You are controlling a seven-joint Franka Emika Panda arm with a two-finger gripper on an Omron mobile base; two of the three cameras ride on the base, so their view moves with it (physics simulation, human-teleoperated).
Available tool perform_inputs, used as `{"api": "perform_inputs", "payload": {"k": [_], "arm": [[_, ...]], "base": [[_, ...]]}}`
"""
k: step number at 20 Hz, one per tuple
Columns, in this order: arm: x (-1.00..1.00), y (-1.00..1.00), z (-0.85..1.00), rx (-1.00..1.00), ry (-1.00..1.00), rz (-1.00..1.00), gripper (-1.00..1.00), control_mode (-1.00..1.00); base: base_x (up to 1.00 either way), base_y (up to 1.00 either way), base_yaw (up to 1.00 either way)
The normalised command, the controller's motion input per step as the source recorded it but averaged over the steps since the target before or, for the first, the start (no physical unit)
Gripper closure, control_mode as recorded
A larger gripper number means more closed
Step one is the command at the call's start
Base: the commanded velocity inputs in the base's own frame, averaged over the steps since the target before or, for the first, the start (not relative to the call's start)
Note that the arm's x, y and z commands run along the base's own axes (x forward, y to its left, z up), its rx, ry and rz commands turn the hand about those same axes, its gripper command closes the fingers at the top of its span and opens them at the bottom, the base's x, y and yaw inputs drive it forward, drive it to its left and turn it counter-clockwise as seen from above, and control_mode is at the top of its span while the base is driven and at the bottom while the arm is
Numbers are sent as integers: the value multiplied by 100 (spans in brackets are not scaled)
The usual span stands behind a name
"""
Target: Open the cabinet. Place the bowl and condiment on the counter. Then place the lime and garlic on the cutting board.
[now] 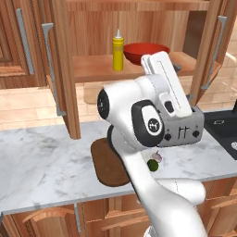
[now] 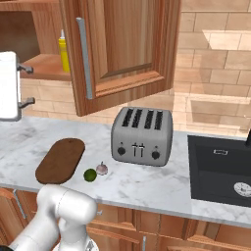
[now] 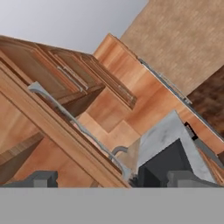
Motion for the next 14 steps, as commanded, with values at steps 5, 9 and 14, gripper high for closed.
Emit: {"api": "perform_inputs", "payload": {"k": [5,9,14], "arm": [[22,-9,0,5,0,0,-100,-100],[37,-12,0,6,0,-1,-100,-100],[42,-7,0,5,0,-1,-100,-100]], "base": [[0,0,0],[0,0,0],[0,0,0]]}}
